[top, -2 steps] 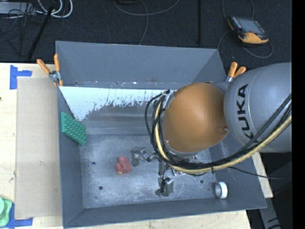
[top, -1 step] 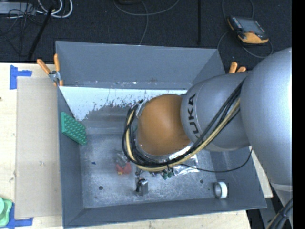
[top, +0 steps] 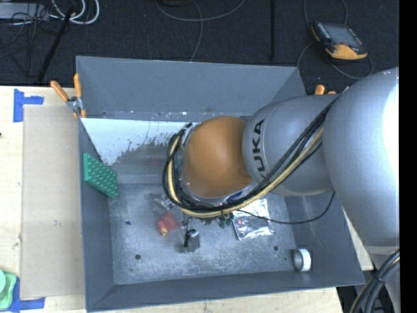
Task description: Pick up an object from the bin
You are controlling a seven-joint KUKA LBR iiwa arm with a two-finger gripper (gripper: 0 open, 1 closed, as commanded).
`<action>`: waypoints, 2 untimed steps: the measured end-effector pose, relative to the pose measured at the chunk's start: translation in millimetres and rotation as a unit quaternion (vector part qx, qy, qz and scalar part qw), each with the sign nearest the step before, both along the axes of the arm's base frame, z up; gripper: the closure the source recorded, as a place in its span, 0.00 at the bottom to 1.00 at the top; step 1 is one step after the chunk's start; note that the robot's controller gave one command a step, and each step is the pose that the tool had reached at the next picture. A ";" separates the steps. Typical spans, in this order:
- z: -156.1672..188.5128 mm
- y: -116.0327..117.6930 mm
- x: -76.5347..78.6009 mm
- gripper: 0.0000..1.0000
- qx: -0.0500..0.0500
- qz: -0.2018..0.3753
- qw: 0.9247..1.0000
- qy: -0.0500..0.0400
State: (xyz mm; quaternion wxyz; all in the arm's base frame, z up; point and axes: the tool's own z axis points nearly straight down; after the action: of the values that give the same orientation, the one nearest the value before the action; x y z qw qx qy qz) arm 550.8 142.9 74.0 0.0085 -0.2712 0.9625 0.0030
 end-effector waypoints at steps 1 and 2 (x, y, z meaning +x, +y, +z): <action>2.5 0.3 1.7 1.00 0.002 -0.003 1.000 -0.003; 0.4 34.3 -10.8 1.00 -0.007 0.189 0.982 0.000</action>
Offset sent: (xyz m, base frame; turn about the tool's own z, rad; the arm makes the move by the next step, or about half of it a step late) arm 0.0000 0.0000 0.0000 0.0000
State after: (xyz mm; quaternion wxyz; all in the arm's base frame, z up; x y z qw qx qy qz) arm 539.9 177.3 74.4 0.0062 -0.4481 0.8940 -0.0020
